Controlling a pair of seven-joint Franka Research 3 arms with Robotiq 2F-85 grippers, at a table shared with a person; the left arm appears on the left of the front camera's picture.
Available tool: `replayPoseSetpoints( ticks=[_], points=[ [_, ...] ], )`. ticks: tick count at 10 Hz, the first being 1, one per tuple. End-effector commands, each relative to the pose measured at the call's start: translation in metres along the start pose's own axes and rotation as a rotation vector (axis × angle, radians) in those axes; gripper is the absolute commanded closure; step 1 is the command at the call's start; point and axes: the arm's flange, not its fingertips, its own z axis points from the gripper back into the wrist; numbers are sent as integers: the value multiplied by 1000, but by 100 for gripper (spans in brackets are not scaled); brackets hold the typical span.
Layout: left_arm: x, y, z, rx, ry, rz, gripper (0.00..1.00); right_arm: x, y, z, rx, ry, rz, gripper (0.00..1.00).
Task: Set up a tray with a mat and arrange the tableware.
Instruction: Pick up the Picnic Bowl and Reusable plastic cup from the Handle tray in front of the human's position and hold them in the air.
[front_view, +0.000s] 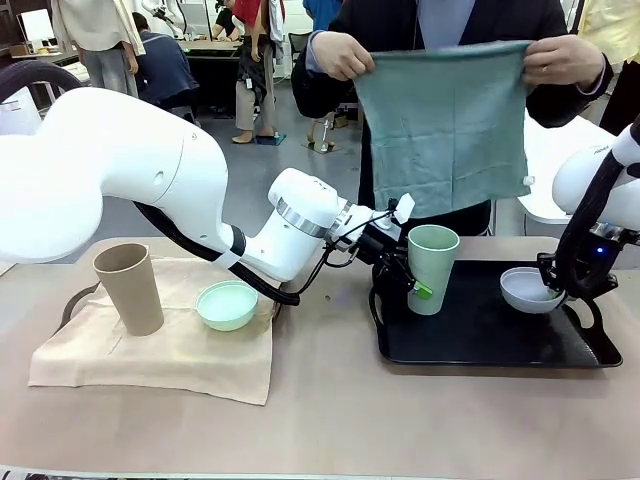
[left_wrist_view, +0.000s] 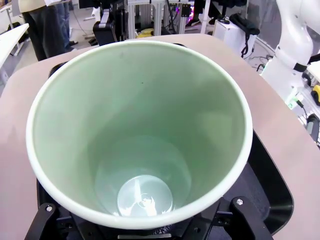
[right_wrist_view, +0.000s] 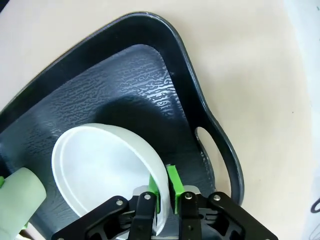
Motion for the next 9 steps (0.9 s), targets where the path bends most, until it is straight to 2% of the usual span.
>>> replayPoseSetpoints(
  ticks=[1, 2, 3, 4, 6, 9],
  points=[
    [2, 0, 2, 6, 2, 11, 77, -2, -6, -15, 10, 18, 4, 100],
    [1, -2, 4, 11, 0, 13, 100, -2, -6, -15, 8, 12, 6, 100],
    [1, -4, 8, 17, 10, 21, 77, -2, -6, -14, 6, 7, 6, 100],
    [4, -9, 13, 20, 23, 43, 100, -2, -6, -13, 0, -1, 6, 100],
    [28, -34, 42, 47, 8, 53, 100, -8, -2, 1, 7, -8, 27, 100],
    [93, -78, 98, 97, 8, 59, 100, -42, 5, 87, 89, -81, 128, 100]
  ],
)
